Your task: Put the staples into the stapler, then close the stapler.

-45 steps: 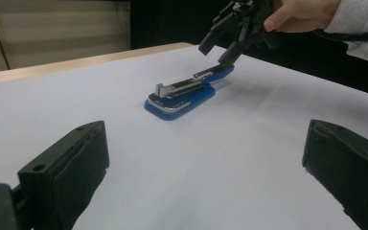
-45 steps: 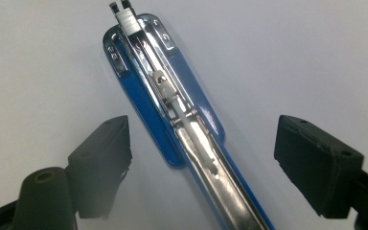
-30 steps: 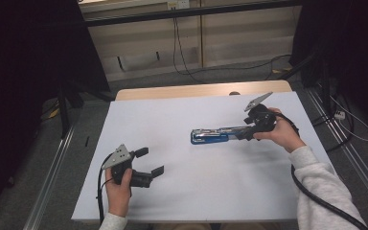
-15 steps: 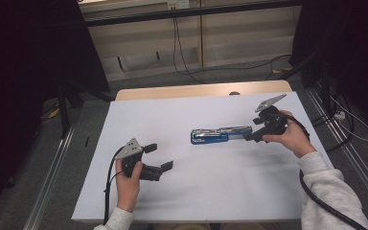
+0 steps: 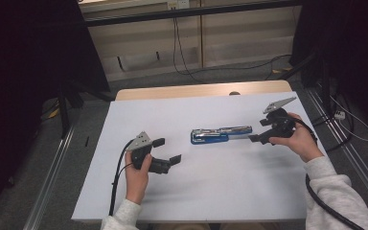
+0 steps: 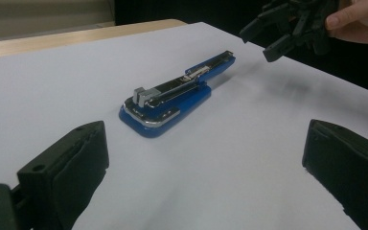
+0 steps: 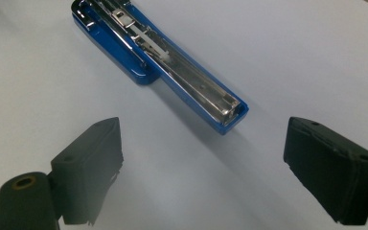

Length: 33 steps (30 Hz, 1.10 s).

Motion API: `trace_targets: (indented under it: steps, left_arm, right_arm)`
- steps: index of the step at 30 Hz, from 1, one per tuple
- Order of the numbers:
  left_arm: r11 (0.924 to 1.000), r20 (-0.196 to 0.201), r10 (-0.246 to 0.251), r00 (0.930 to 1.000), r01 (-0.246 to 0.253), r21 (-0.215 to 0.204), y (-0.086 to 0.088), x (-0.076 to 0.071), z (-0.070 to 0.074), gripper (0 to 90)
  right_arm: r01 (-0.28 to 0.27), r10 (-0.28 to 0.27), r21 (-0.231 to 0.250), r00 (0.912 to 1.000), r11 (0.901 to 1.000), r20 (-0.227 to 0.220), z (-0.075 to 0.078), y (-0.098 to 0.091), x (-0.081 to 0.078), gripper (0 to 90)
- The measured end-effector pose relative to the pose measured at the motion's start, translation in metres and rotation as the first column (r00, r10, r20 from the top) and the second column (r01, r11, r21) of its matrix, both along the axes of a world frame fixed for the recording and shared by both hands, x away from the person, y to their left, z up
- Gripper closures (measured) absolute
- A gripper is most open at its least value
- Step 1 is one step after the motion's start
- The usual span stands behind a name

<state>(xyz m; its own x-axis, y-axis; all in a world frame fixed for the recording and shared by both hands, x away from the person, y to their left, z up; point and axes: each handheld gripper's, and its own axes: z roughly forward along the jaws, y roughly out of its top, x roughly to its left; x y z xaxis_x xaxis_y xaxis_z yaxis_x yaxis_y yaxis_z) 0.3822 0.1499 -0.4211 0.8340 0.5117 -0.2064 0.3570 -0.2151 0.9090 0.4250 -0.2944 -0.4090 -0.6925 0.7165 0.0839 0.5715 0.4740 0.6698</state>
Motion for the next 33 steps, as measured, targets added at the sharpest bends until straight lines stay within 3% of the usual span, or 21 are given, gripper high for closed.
trace_targets:
  steps: [12,17,27,33]
  left_arm:
    - [1.0000,-0.009,-0.003,1.0000,0.003,0.002,-0.022,0.017,-0.002,2.2]
    - [1.0000,-0.011,0.009,0.9999,-0.009,0.000,-0.027,0.026,-0.004,2.2]
    - [0.9961,-0.022,0.063,0.9978,-0.061,0.063,-0.046,0.043,-0.013,3.4]
    - [0.9883,-0.066,0.112,0.9915,-0.105,0.111,-0.055,0.055,-0.019,7.4]
  right_arm:
    - [0.036,-0.036,0.026,0.9992,0.9990,0.014,-0.001,-0.011,-0.002,12.7]
    - [0.038,-0.039,0.010,0.9991,0.9992,0.018,-0.002,-0.011,-0.003,12.9]
    - [0.046,-0.046,-0.004,0.9989,0.9989,0.011,-0.008,-0.015,-0.004,17.0]
    - [0.081,-0.081,0.003,0.9967,0.9967,0.006,-0.011,-0.021,-0.006,25.3]
